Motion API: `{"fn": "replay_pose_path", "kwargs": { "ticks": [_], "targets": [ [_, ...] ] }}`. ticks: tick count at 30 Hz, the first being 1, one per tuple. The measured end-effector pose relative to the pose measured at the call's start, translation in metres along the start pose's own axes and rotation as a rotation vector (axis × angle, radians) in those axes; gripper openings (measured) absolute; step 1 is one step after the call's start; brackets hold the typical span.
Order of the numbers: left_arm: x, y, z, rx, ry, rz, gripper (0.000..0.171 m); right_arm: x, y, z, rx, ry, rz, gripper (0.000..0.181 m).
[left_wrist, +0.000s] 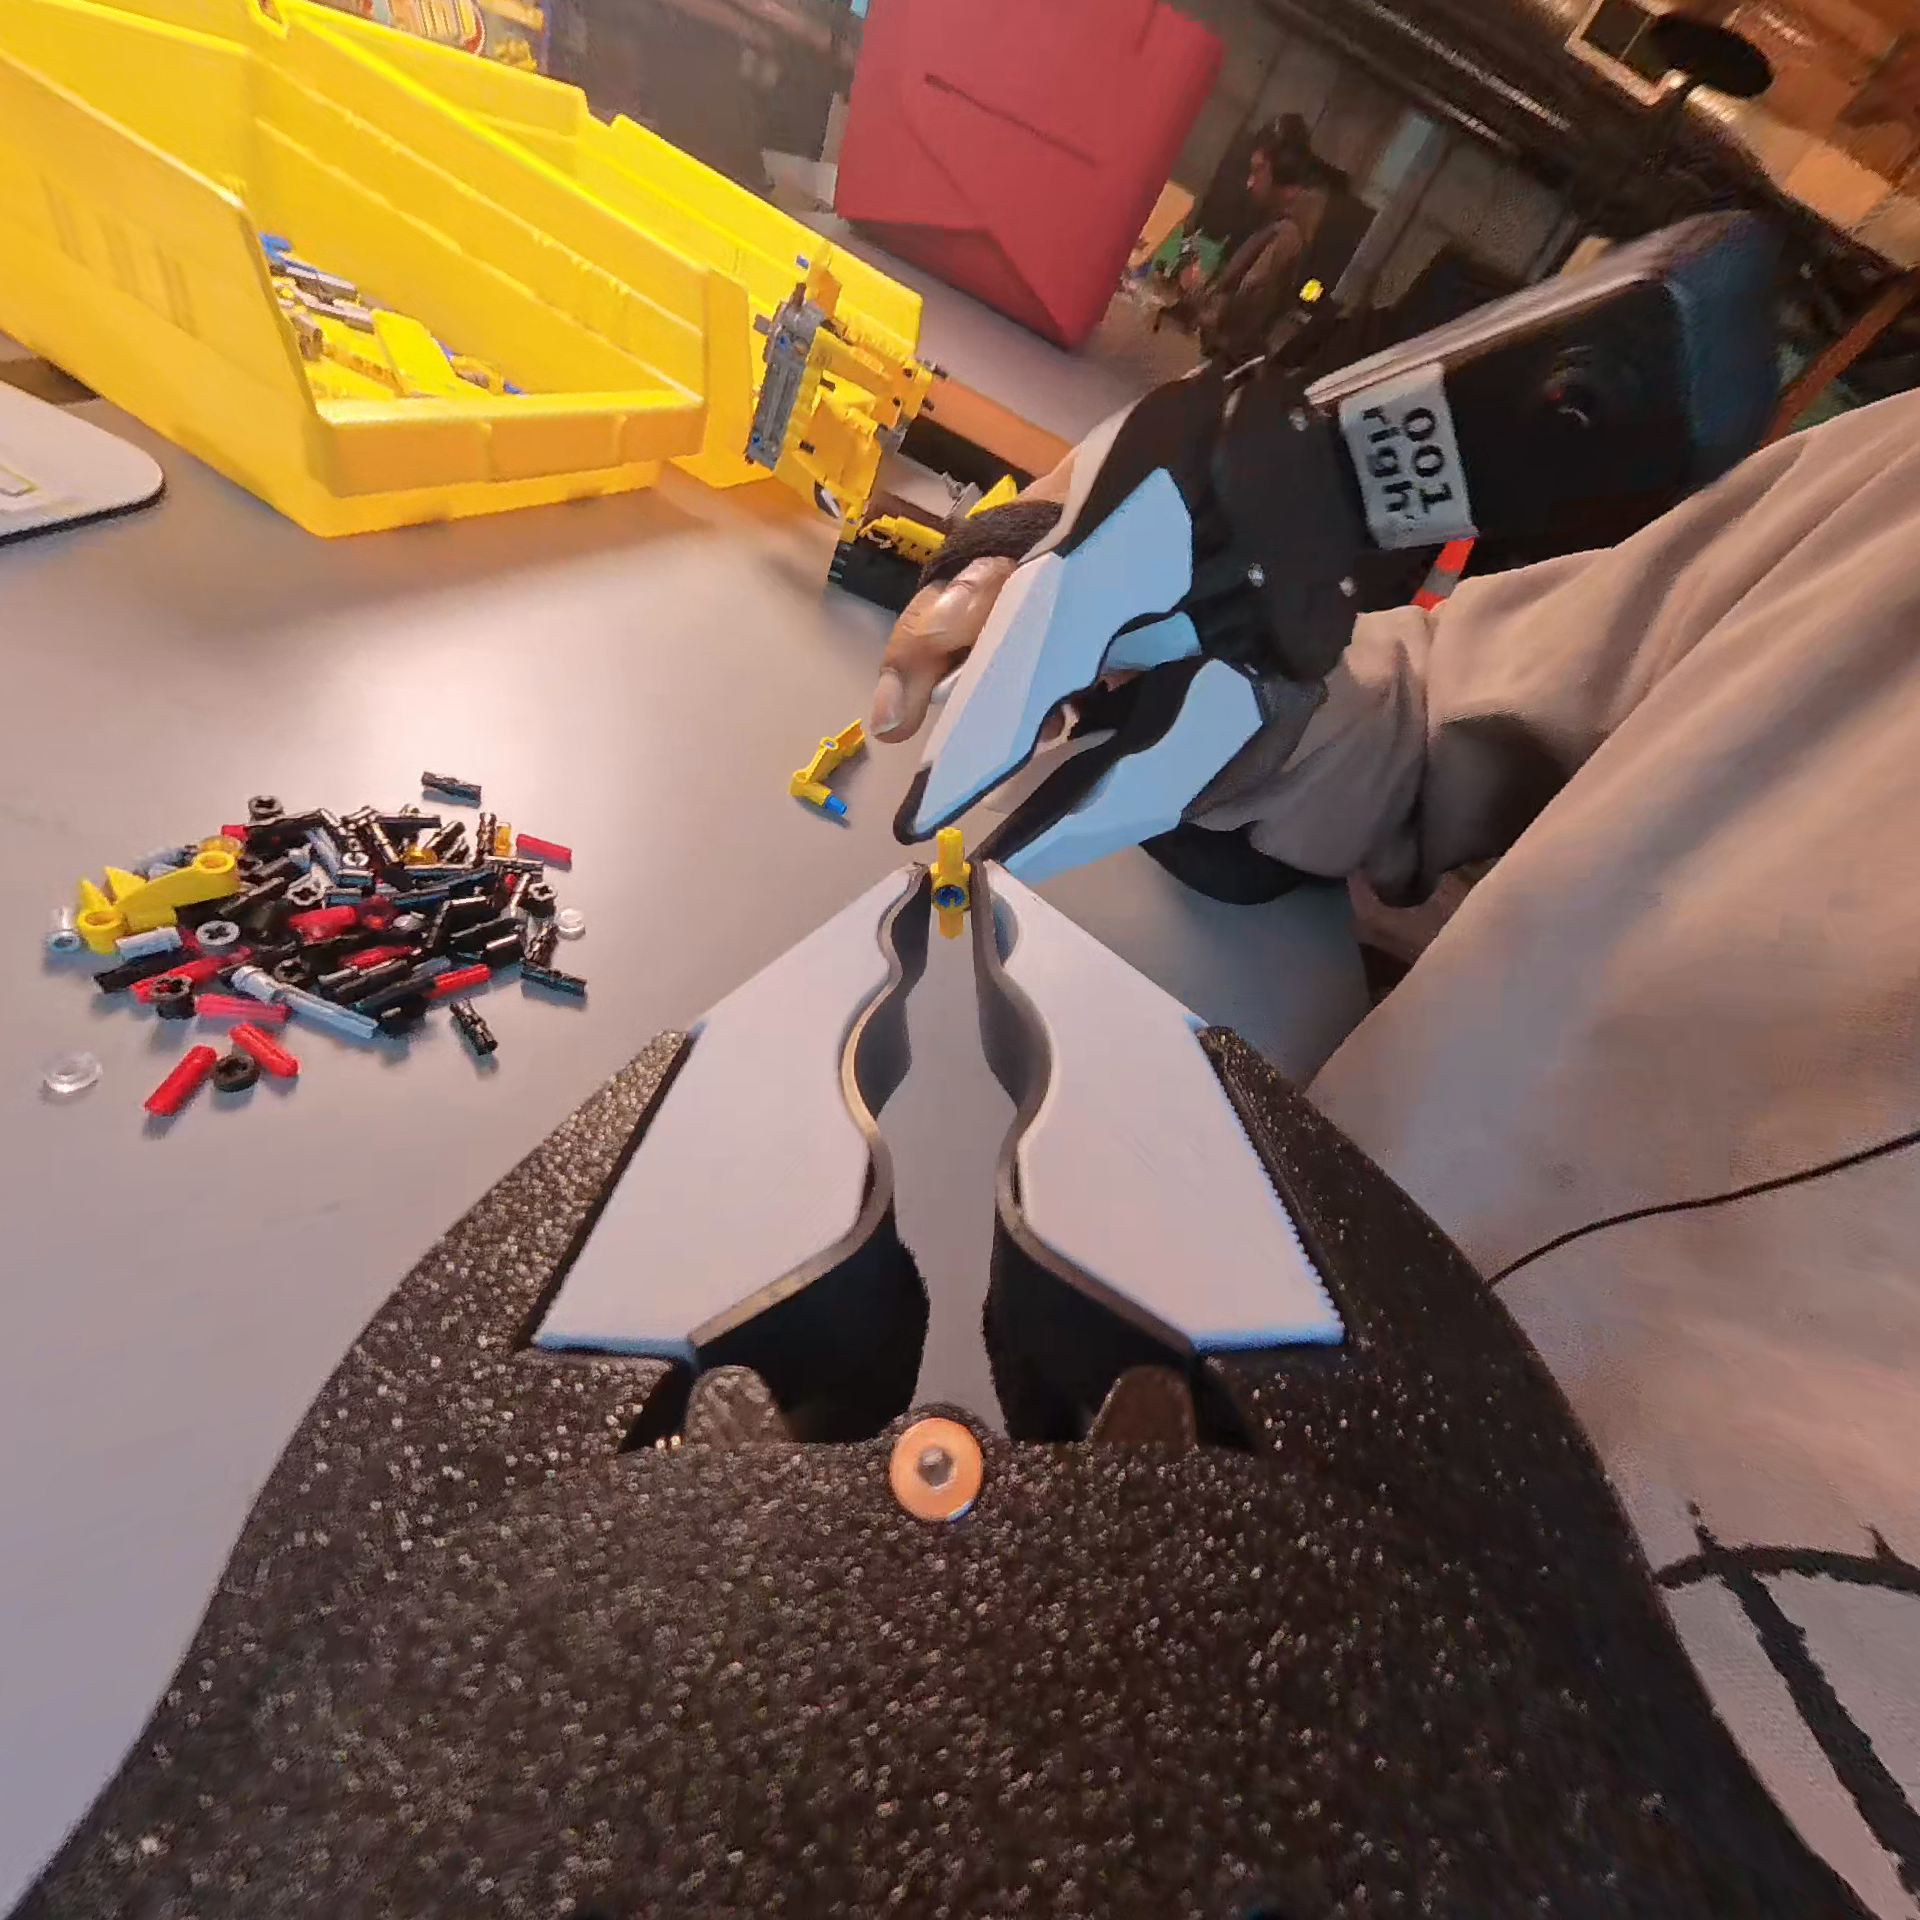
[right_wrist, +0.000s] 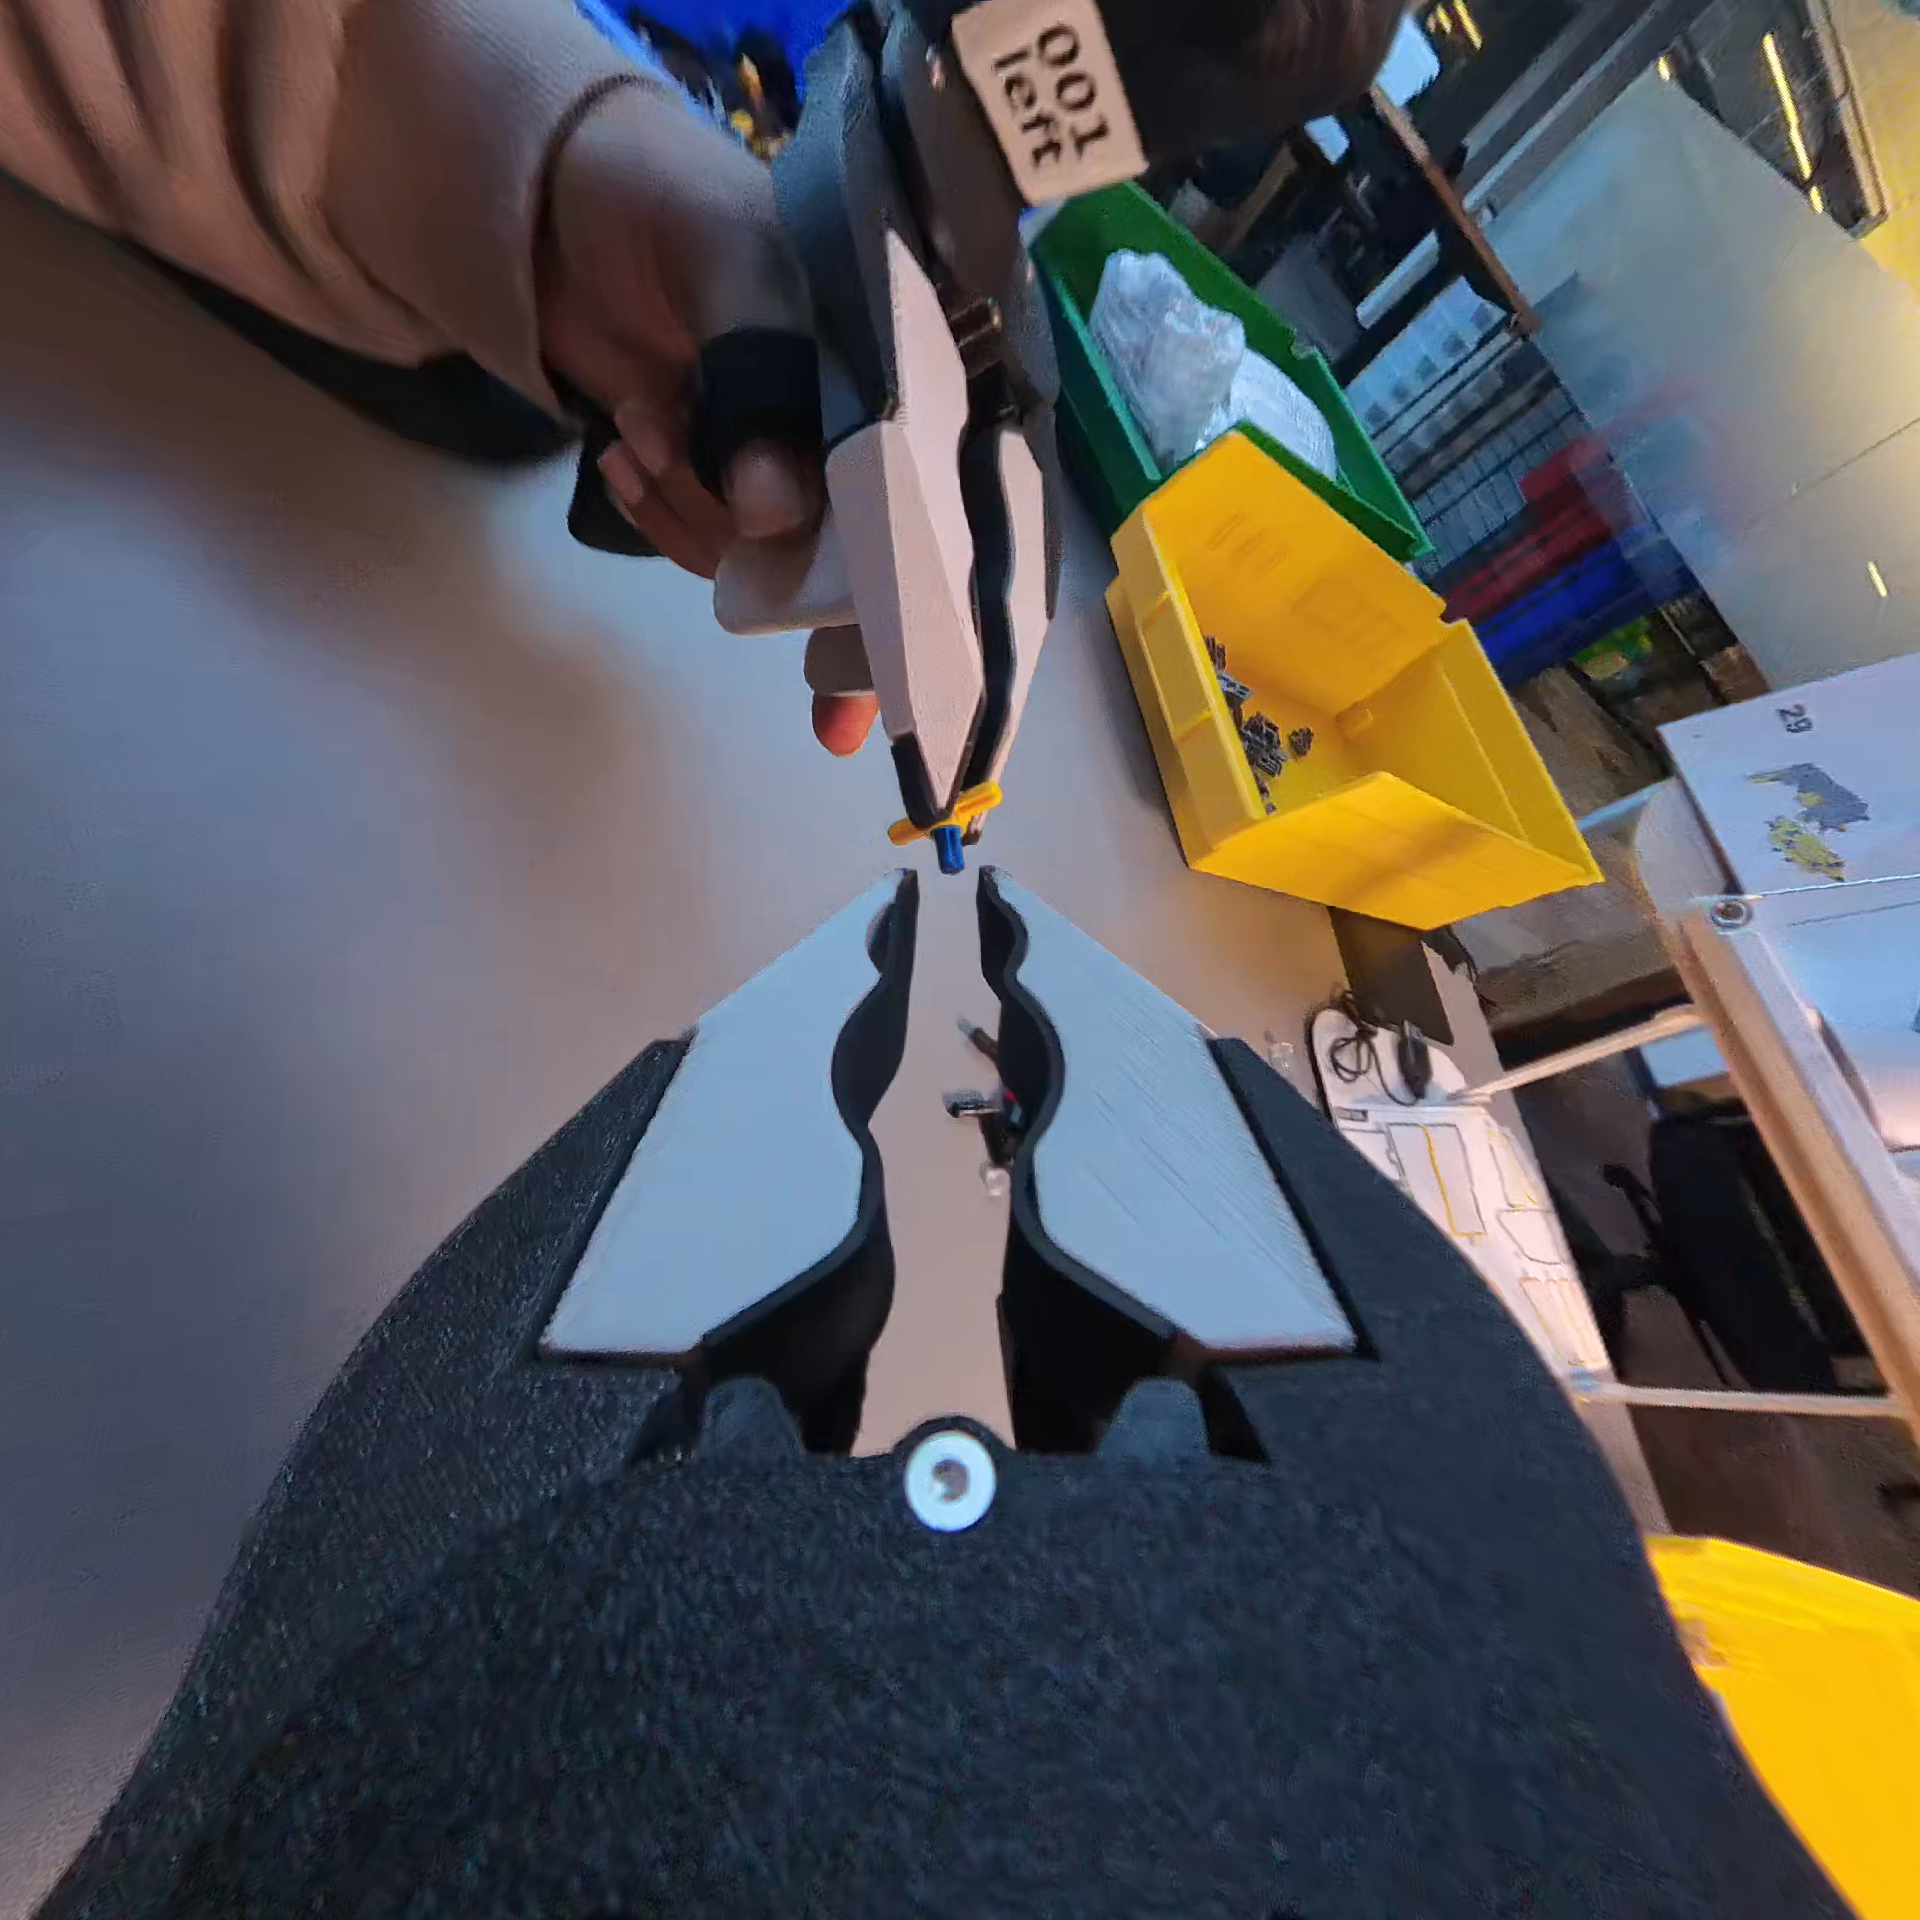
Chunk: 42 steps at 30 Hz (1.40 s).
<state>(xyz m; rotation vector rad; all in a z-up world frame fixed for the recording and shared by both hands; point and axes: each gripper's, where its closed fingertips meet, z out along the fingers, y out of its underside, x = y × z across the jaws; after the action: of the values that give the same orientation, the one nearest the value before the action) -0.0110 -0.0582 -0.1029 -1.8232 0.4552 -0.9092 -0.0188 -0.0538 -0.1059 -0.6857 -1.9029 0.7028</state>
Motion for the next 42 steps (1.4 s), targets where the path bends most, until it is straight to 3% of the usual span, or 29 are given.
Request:
{"fn": "replay_pose_path", "kwargs": {
  "ticks": [11, 27, 29, 30, 32, 35, 38, 41, 42],
  "targets": [
    [-0.039, 0.03, 0.012, -0.166, -0.259, -0.02, 0.006, -0.005, 0.042, 0.03, -0.316, 0.096, -0.234, 0.003],
    [-0.018, 0.006, 0.003, -0.075, -0.11, -0.041, 0.001, 0.001, 0.021, 0.008, -0.13, 0.061, -0.168, 0.001],
    [-0.043, -0.017, -0.04, 0.061, -0.215, -0.065, 0.0, 0.015, 0.062, -0.006, -0.262, 0.089, -0.16, 0.001],
    [-0.049, -0.019, -0.056, 0.062, -0.246, -0.044, 0.0, 0.021, 0.07, -0.015, -0.244, 0.096, -0.08, 0.001],
    [-0.036, -0.004, -0.035, -0.036, -0.195, 0.032, 0.0, 0.028, 0.055, -0.017, -0.204, 0.113, -0.082, 0.001],
    [-0.022, -0.004, -0.007, -0.028, -0.094, 0.016, 0.0, 0.024, 0.044, -0.003, -0.177, 0.075, -0.105, 0.002],
    [-0.021, 0.005, 0.003, -0.076, -0.142, 0.146, 0.026, 0.006, 0.035, 0.001, -0.097, -0.026, 0.027, 0.002],
    [-0.011, 0.017, 0.014, -0.109, -0.091, 0.115, 0.027, -0.004, 0.03, 0.003, -0.047, -0.075, 0.118, 0.003],
    [-0.009, 0.017, 0.016, -0.1, -0.082, 0.095, 0.021, -0.007, 0.028, 0.004, -0.045, -0.084, 0.115, 0.003]
  ]
}}
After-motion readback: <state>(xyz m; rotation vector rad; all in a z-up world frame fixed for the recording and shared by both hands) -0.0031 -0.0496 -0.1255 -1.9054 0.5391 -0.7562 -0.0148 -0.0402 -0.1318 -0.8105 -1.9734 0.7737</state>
